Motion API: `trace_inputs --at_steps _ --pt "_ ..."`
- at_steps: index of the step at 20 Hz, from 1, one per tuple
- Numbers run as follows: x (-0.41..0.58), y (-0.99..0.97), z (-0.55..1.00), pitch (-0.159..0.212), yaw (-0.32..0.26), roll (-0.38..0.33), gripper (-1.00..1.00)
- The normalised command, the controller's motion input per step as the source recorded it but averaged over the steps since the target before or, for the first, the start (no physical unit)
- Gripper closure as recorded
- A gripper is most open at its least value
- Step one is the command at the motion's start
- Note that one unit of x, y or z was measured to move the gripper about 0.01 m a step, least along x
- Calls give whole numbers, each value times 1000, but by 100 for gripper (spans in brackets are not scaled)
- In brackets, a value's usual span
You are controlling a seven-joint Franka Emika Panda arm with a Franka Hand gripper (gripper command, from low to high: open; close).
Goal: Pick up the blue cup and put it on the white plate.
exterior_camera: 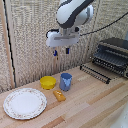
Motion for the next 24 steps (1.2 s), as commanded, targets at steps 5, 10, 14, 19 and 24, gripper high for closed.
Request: trace_inputs --at_steps 5,10,14,19,24 --pt "-237 -567 -95 0 36 -5 -100" --pt "-330 -576 -149 0 13 0 -100" --pt "-256 -480 -266 9 31 0 -100" --pt "-149 -454 -366 46 36 1 -100" --pt "-23 -331 -351 53 28 1 -100"
